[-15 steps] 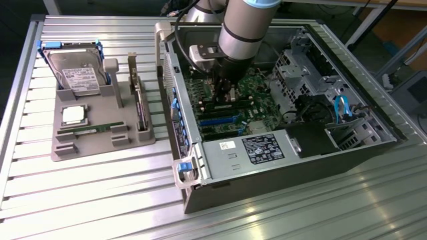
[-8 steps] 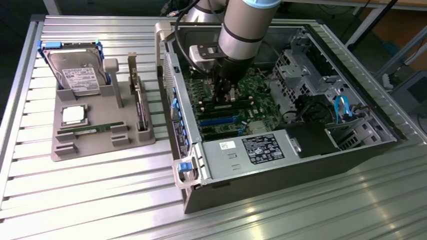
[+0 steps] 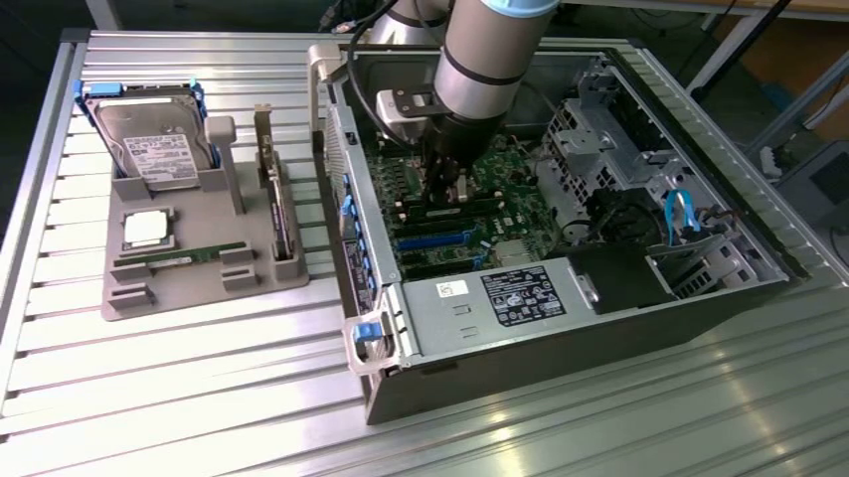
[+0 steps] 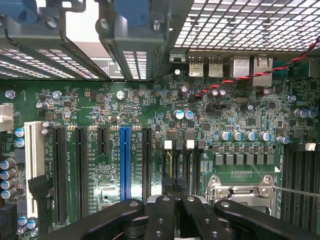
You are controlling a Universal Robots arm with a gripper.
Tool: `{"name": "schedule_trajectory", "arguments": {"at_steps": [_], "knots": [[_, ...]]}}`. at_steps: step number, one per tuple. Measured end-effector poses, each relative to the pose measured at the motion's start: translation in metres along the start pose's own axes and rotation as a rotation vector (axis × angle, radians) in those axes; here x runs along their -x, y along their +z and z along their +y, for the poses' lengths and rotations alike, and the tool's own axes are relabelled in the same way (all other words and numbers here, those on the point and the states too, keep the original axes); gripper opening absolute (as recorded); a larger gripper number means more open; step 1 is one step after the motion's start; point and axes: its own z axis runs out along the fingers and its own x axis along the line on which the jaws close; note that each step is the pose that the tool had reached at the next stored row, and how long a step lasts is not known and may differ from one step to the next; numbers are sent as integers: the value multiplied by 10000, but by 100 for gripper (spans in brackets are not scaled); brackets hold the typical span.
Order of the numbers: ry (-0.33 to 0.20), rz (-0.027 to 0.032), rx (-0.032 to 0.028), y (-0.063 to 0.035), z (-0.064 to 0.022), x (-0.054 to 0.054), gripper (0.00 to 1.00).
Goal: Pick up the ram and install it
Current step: 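Press down the ram until it locks into place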
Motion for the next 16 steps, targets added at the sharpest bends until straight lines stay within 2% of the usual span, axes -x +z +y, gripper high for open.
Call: {"name": "schedule_trajectory", "arguments": {"at_steps": [16], "knots": [[1,0,1,14,0,-8,10]]}}
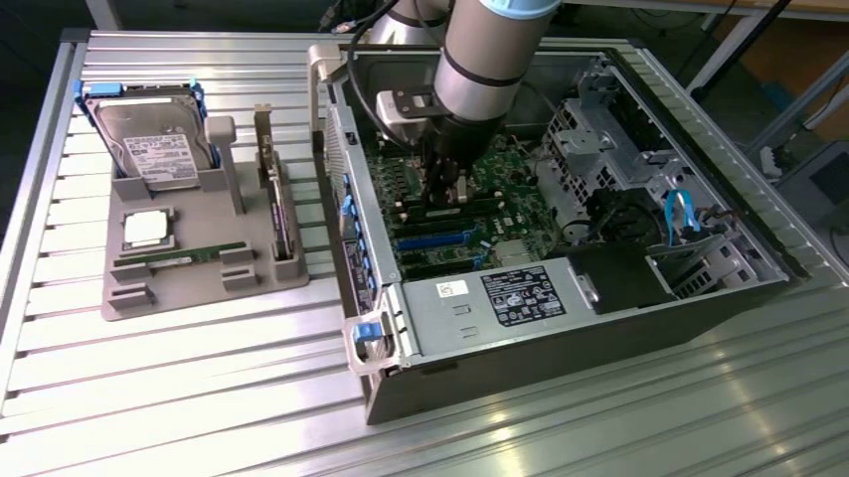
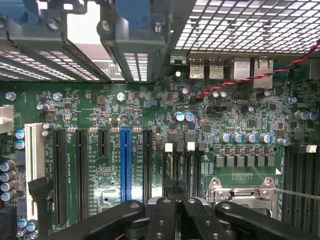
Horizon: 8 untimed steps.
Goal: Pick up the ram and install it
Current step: 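Press down the ram until it locks into place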
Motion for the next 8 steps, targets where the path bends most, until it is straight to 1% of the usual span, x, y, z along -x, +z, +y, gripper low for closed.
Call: {"name": "schedule_trajectory", "arguments": {"at_steps": [8], "knots": [[0,0,0,4,0,-3,10]]}}
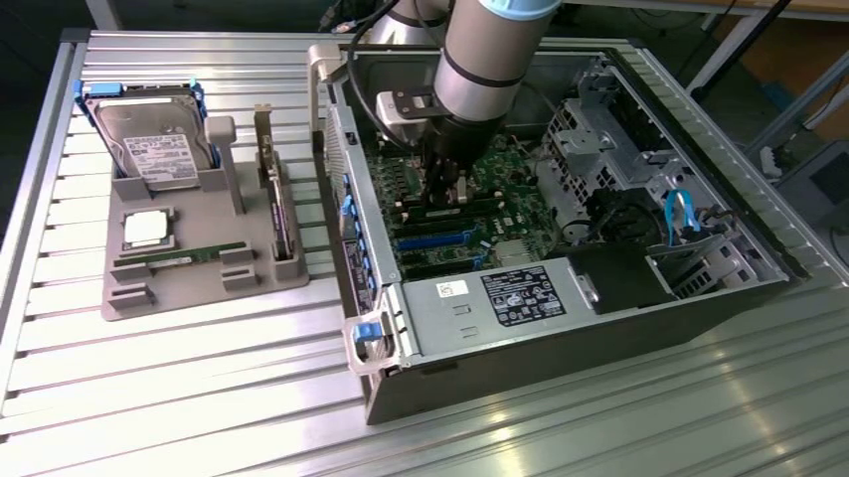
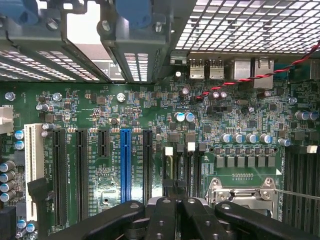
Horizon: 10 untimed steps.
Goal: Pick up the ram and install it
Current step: 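Press down the ram until it locks into place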
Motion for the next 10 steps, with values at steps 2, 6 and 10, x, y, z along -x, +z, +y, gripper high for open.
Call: {"name": "schedule_trajectory", "arguments": {"at_steps": [2,6,10], "knots": [[0,-1,0,1,0,0,10],[-1,-3,-2,-71,-1,5,10],[0,-1,-2,-194,-1,13,10]]}}
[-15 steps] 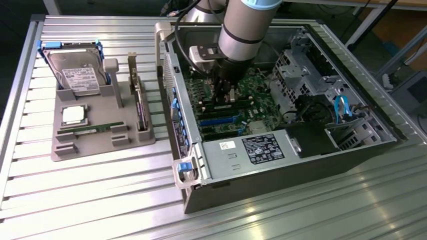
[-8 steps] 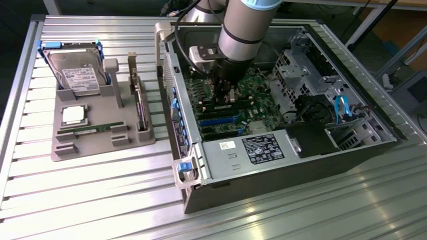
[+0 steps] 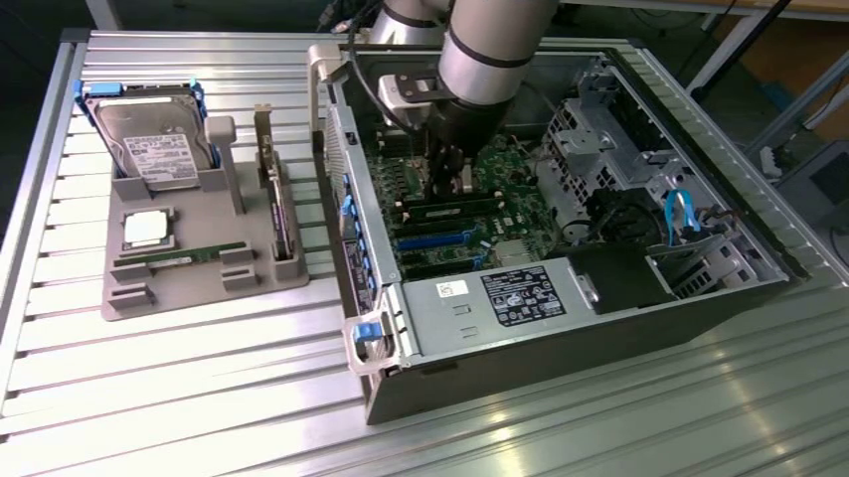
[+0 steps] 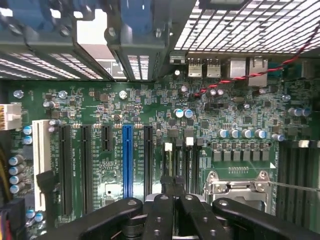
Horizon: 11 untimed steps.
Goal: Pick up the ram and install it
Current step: 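Press down the ram until it locks into place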
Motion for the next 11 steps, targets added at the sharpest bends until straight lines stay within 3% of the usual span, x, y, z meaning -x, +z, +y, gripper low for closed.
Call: {"name": "schedule_trajectory", "arguments": {"at_steps": [4,6,7,11], "knots": [[0,-1,0,-206,-1,13,10],[1,1,1,-456,-2,29,10],[1,0,0,-522,-2,33,10],[2,0,0,-701,-3,45,10]]}}
